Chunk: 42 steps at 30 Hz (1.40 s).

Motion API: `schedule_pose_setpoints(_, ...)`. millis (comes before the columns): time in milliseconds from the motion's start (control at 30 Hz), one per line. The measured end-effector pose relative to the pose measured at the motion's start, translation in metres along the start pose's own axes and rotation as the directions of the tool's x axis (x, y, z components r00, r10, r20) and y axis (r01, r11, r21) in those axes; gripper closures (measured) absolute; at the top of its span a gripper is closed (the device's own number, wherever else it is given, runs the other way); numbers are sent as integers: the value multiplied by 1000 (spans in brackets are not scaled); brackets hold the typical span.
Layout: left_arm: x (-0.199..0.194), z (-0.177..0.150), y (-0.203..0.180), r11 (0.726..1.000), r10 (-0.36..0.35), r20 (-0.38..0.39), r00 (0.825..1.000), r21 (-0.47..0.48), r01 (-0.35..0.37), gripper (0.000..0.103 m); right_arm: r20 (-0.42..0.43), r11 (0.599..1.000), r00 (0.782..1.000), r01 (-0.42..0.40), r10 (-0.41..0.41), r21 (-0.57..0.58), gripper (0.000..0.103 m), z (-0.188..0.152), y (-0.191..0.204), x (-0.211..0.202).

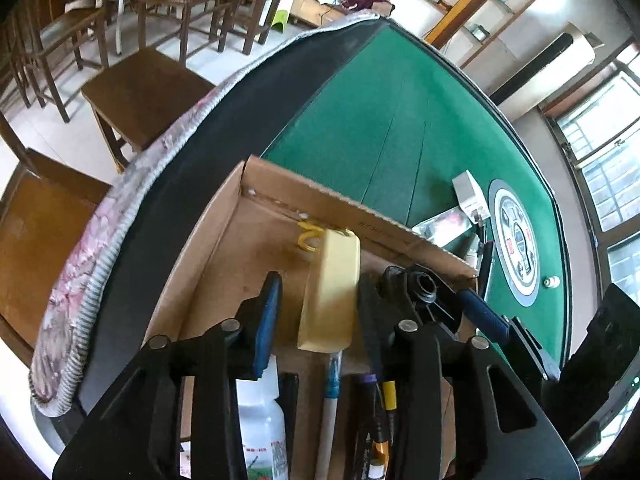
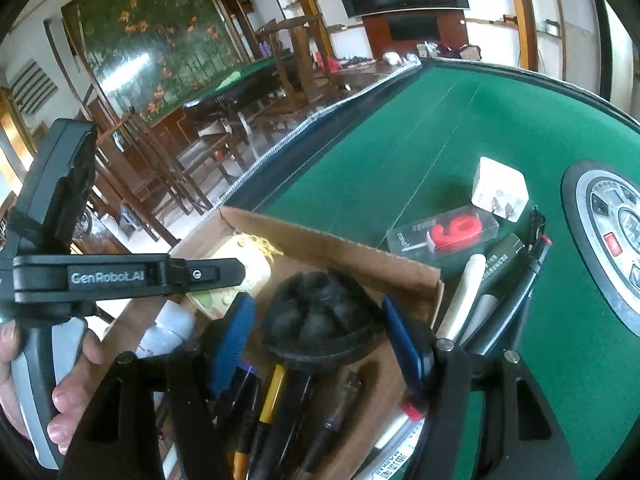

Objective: Organize rigid objects
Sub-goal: 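Carry the key tag and black piece into the cardboard tray and open both grippers, then grasp the black red-capped marker with the left gripper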

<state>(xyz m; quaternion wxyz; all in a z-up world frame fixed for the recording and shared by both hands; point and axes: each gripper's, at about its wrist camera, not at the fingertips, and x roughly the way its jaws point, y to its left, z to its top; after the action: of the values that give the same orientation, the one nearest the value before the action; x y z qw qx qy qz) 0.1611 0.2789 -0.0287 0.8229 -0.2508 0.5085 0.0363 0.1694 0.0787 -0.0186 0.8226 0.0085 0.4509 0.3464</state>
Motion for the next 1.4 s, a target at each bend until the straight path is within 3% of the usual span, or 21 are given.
schedule_pose_setpoints(267,-17,-12,-15,999,12,28,1000,37,-13,64,68,995,994,-90,87,42,34,-2,-6,-18)
schedule_pose_setpoints(467,-41,-41,-37,997,27,92,995,68,-33,64,104,973,983,-165,150,159,34,-1,-34,-34)
schedule_pose_setpoints(667,-43,-88,-92,976,6,86,996,218,-24,64,103,948,987,-149,124,282,34,-12,-71,-63)
schedule_pose_setpoints(867,-28,-115,-151,934,1,65,998,357,-24,64,69,955,998,-31,11,296,34,-19,-122,-98)
schedule_pose_setpoints(1000,-12,-117,-167,923,33,47,998,383,-48,64,60,950,998,6,-26,311,35,-28,-154,-101)
schedule_pose_setpoints(1100,-2,-113,-174,914,62,37,997,400,-72,64,71,920,997,-47,21,390,40,-39,-181,-96)
schedule_pose_setpoints(1400,30,-74,-206,890,130,26,991,437,-129,64,89,900,996,-33,-7,435,43,-43,-196,-105)
